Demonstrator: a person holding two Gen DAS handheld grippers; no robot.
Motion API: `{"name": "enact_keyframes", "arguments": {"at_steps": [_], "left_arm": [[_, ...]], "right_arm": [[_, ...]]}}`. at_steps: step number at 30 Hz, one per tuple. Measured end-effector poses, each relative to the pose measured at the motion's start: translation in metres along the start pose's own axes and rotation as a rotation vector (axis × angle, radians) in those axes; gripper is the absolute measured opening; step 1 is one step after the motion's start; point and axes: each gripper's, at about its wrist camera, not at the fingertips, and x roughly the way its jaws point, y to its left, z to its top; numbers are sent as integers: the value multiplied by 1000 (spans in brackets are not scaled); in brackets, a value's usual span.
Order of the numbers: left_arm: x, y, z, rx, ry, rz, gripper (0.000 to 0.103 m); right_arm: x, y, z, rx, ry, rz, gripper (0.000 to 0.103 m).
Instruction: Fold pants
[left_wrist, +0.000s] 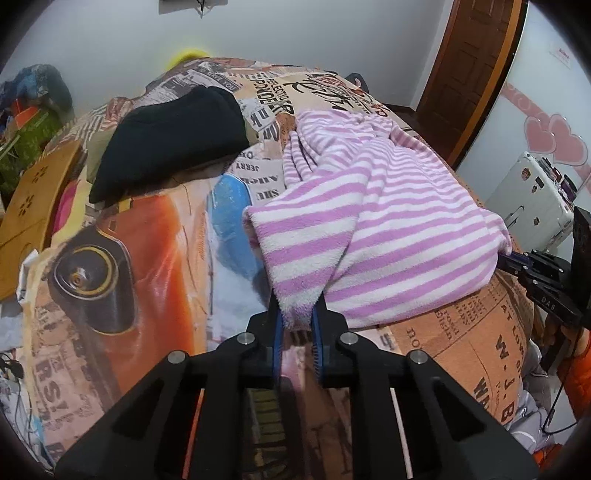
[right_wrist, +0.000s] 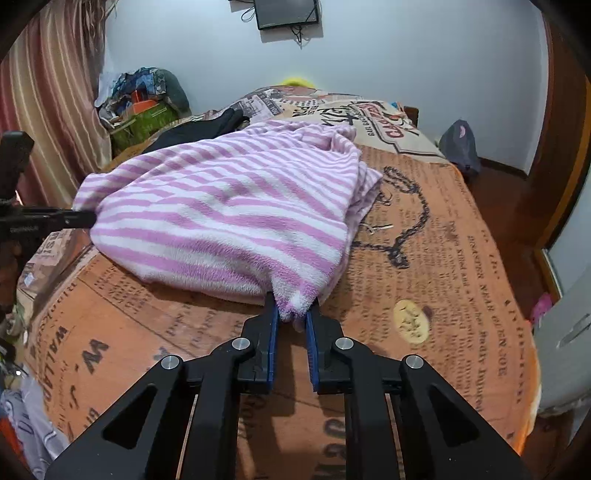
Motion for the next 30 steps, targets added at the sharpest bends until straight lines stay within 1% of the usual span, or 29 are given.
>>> {"name": "enact_keyframes", "arguments": {"at_steps": [3,5,7,8,9,10,12,14,16,17,18,19,21,22,24,27,30], "left_arm": [[7,5,1,-13,23,-10,15],[11,10,-2,-40,35,-27,16],[9,17,-4,-78,35,-44,22],[6,22,-5,-95,29,-42,24],[3,25,-6,-106,26,-33,26],[-1,30,-6,-113,20,-5,26],[-10,36,-5,-111,0,61,25],[-20,44,2,-111,-26,93,26],[-27,49,12,-117,-45,97,26],[-29,50,21,-120,-57,92,26],[-30,50,27,-121,-63,88,30],[-29,50,37,-123,-70,79,36],[-25,46,56,-115,-82,68,41],[-22,44,64,-106,-85,65,41],[-12,35,84,-75,-86,46,42],[8,22,110,-41,-76,20,49],[40,10,133,2,-26,-5,49]], "right_arm": [[2,-4,0,-2,21,1,11],[2,-3,-2,1,36,9,12],[-1,-7,-4,23,57,25,12],[-4,-9,-5,38,62,34,12],[-8,-13,-7,55,72,35,12],[-12,-17,-8,66,83,25,12],[-24,-26,-10,84,81,0,13],[-37,-37,-6,106,71,-3,13],[-46,-44,2,118,44,-12,19],[-48,-46,6,119,31,-12,28],[-50,-47,12,118,13,-14,36],[-51,-48,19,113,-9,-15,38],[-49,-45,31,97,-35,-4,39],[-45,-43,39,90,-44,13,40],[-37,-40,54,79,-67,35,46],[-19,-38,73,49,-81,36,46],[3,-41,90,37,-69,52,46]]}}
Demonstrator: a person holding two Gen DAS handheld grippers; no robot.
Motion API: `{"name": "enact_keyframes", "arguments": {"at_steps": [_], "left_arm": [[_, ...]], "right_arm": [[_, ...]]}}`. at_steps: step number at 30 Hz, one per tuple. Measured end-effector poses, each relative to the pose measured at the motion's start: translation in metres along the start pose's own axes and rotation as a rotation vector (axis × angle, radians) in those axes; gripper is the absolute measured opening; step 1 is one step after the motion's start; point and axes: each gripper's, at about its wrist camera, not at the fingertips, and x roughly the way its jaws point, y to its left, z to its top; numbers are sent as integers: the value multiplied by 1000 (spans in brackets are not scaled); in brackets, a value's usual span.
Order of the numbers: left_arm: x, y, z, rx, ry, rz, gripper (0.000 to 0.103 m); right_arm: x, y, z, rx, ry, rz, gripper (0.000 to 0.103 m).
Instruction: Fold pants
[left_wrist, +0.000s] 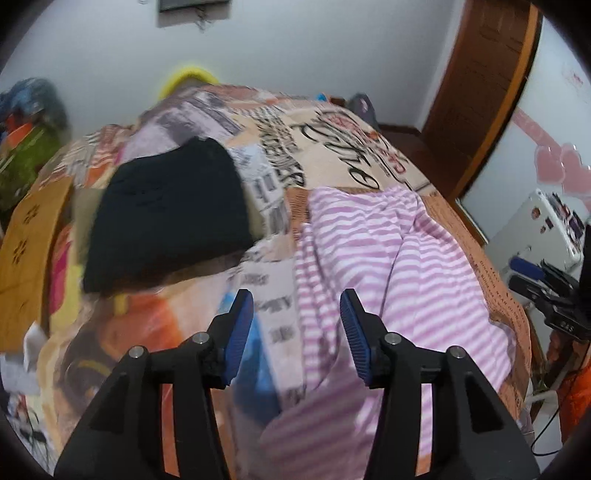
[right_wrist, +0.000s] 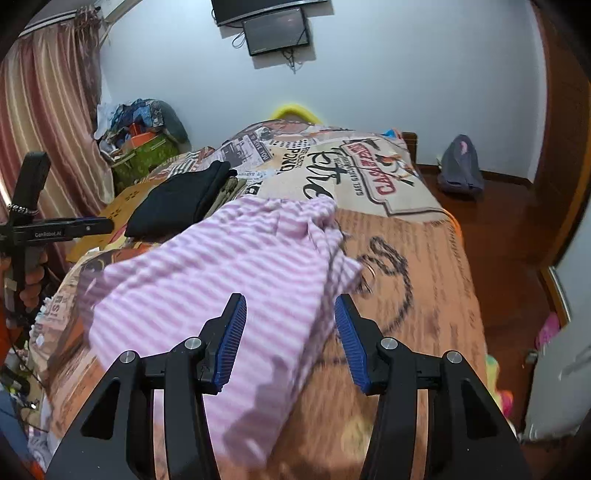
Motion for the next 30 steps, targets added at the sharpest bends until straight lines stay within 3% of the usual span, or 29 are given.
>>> {"name": "enact_keyframes", "arguments": {"at_steps": [5,10,11,12,14,16,25,27,30], "left_arm": [[57,-12,17,55,126,-40,49],[94,-10,23,33,221,-103,46],[97,-11,23,41,217,-110,40],[99,-12,23,47,220,-112,29],[106,-11,22,36,235,-130,13],[108,-10,22,29,231,-133,6],[99,4,36,-8,179,-74,0],[97,5,40,14,164,-8,0],[93,11,45,6,146,5,0]], "right_arm": [[43,-10,16,14,38,6,46],[85,-25,22,49,105,35,46],[93,-26,22,51,123,43,43],[99,-27,20,53,133,50,26],[105,-28,17,44,124,60,13],[105,-29,15,44,105,69,10],[88,-31,20,-12,15,-11,5],[87,-37,22,-3,5,-53,4],[89,-55,23,55,23,-84,4]]}}
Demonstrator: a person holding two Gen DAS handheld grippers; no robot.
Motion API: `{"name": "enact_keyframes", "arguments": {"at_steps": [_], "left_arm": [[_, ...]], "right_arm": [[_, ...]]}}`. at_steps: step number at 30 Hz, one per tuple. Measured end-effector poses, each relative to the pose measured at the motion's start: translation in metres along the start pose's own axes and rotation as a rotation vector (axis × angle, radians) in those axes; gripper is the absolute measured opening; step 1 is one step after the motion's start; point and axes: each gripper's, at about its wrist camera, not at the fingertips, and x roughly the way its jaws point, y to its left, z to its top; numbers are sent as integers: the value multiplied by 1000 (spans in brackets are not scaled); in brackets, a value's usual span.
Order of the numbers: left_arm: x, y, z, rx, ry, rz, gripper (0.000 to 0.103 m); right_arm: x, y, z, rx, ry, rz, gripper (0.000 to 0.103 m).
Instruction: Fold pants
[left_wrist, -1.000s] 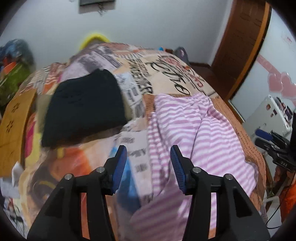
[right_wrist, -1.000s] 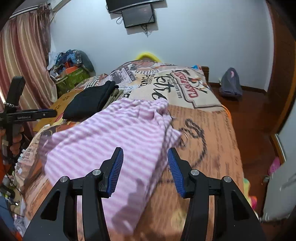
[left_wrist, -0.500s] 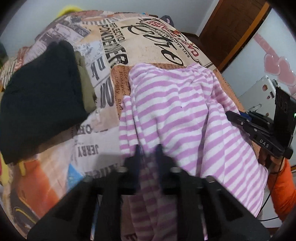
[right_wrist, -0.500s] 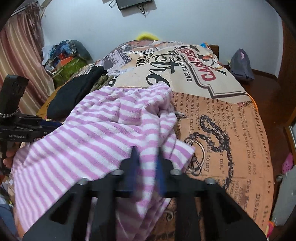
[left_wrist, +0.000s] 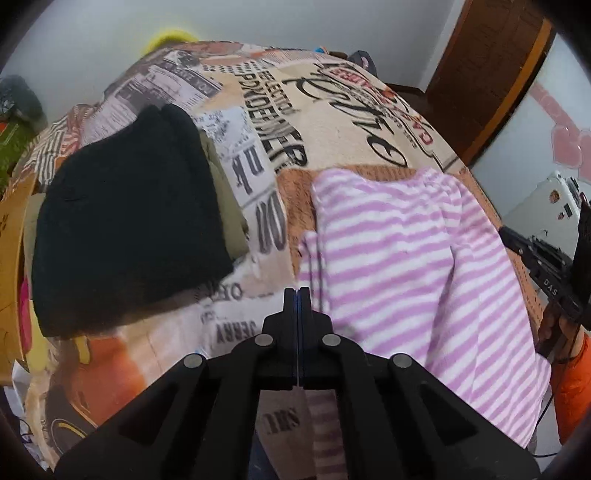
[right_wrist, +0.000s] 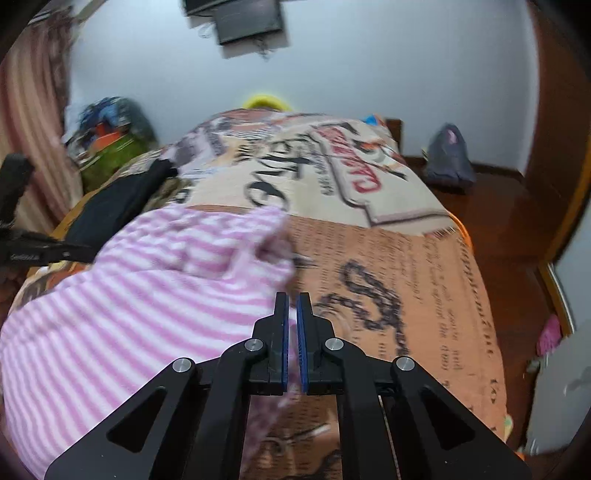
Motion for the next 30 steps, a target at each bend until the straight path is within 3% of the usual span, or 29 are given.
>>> {"name": "enact_keyframes", "arguments": {"at_steps": [4,5,6,7,8,9,10,15,17,21,23,27,30], "left_arm": [[-6,9,3,-39,-6,-56,6],[-6,10,3,-48,-2,-73,9],[-6,9,3,-50,2,-83,20],[-7,7,2,-47,1,-88,33],[-8,5,1,-42,-1,-92,40],[-8,1,0,-33,-3,-99,51],[-8,-3,-1,-22,-2,-106,56],[11,-23,-7,48,69,-135,56],[21,-28,-10,63,102,-139,36],[25,-33,-11,88,93,-138,16],[20,-31,-9,86,72,-120,13],[10,-17,1,59,20,-79,10],[6,-6,9,25,1,-103,10]], "right_arm": [[-8,-10,0,47,23,60,7],[-12,-8,2,47,30,75,16],[-13,-5,2,40,34,87,32],[-15,-2,4,33,30,92,40],[-17,1,5,24,20,93,50],[-19,6,6,7,1,96,51],[-19,10,7,-5,-5,98,51],[-1,21,6,-31,43,119,51],[11,23,4,-38,78,112,49],[29,20,-1,8,139,178,19],[28,19,-1,9,122,177,10],[14,22,2,-23,52,154,8],[3,27,4,-47,3,142,7]]}}
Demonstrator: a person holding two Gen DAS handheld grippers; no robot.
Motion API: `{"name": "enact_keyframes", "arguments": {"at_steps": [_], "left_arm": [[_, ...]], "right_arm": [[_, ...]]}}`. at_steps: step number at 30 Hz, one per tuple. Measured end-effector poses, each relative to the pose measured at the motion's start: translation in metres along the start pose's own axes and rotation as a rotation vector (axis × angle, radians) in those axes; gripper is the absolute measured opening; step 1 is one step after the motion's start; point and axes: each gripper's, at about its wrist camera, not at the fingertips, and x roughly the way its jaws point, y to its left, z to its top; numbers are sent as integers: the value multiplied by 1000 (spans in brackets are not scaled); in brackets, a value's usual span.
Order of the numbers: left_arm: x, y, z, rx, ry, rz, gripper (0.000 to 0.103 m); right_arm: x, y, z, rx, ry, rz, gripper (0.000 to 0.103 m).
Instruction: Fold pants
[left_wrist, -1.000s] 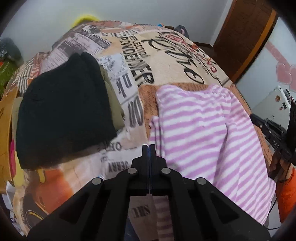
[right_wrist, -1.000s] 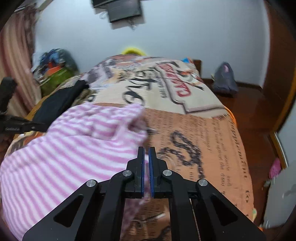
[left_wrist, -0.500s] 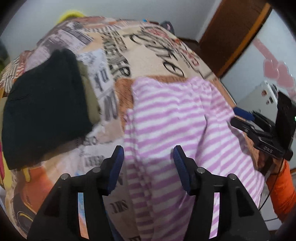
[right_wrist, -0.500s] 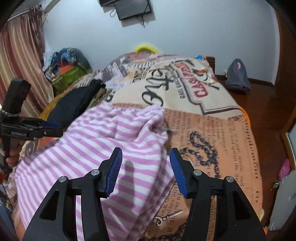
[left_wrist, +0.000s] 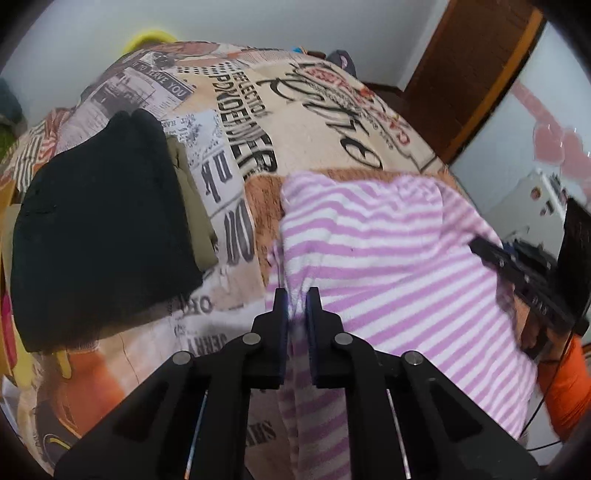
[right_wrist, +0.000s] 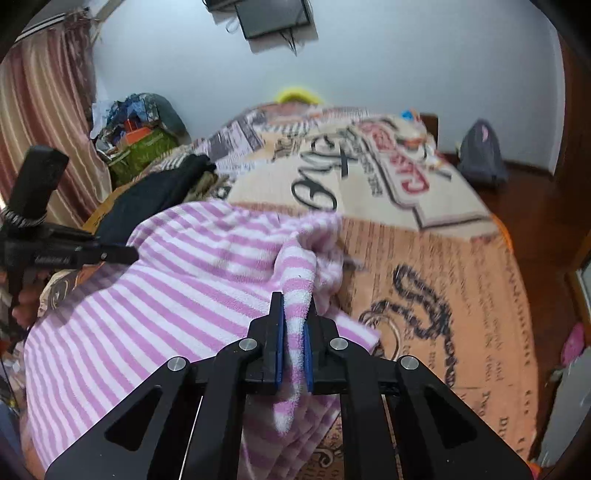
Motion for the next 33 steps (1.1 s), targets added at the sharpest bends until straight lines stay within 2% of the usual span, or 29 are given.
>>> {"name": "enact_keyframes", "arguments": {"at_steps": [3,5,8,9,11,12,15,19,21,27,30,33], "left_arm": [[-1,1,5,1,-18,0,10],[5,1,5,14,12,8,10],[21,2,0,34,70,64,13],[22,3,-3,43,73,82,18],[16,8,-7,28,57,97,27],[12,11,-7,20,48,97,28],[-6,13,-3,16,-10,133,28],[-15,0,4,52,-48,105,29],[-8,-11,8,84,-48,123,31],[33,-7,21,65,26,165,31],[38,4,23,36,23,172,39],[28,14,24,2,-16,187,46]], "right_arm": [[-6,2,3,-17,-32,-17,7],[-1,-1,3,-6,-26,-28,7],[14,-13,0,49,60,-16,8],[16,-18,-2,73,76,-23,11],[10,-21,-4,81,74,-29,15],[6,-21,-3,73,66,-38,15],[-7,-13,4,28,38,-52,15],[-13,4,23,-37,7,5,19],[-1,11,32,-39,30,52,27],[57,6,37,7,163,87,27],[60,-8,36,42,164,44,27],[50,-18,35,17,150,-88,27]]}}
